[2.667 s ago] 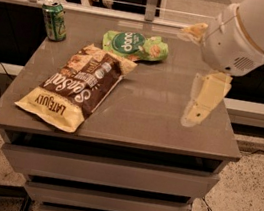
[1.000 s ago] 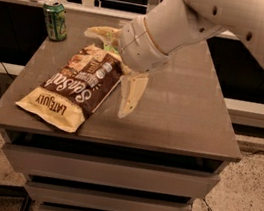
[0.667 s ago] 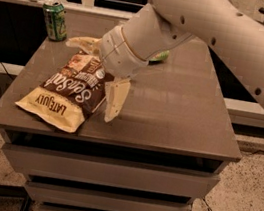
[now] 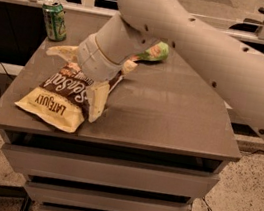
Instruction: Pick brown chip bag
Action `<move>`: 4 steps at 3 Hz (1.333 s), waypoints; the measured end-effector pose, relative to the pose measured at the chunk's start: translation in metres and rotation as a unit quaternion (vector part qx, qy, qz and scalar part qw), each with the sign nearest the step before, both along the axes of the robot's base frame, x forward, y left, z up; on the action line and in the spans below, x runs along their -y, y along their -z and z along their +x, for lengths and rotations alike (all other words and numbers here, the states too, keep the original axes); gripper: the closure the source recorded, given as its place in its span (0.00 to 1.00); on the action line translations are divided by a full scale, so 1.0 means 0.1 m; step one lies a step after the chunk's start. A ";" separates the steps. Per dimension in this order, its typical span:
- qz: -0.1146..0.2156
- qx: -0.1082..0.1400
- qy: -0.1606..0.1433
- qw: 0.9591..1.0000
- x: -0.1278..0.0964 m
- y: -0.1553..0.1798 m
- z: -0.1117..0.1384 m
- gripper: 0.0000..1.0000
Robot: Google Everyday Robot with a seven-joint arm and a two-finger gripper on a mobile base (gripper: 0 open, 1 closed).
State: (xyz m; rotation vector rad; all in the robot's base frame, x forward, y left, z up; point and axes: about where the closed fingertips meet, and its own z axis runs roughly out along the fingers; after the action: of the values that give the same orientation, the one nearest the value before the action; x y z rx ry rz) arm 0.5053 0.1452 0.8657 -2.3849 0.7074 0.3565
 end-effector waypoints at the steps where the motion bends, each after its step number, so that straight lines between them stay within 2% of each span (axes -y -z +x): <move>1: -0.001 0.005 -0.005 1.000 -0.07 0.08 0.07 0.18; 2: -0.002 0.009 -0.005 1.000 -0.06 0.10 0.12 0.41; 4: 0.003 0.025 -0.006 1.000 -0.01 -0.09 0.17 0.87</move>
Offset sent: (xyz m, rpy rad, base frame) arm 0.0207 0.0004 -0.0099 -0.0044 -0.0326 0.0001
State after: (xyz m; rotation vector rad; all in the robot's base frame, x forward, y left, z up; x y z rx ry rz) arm 0.5220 0.1465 0.8744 -2.3852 0.6684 0.3022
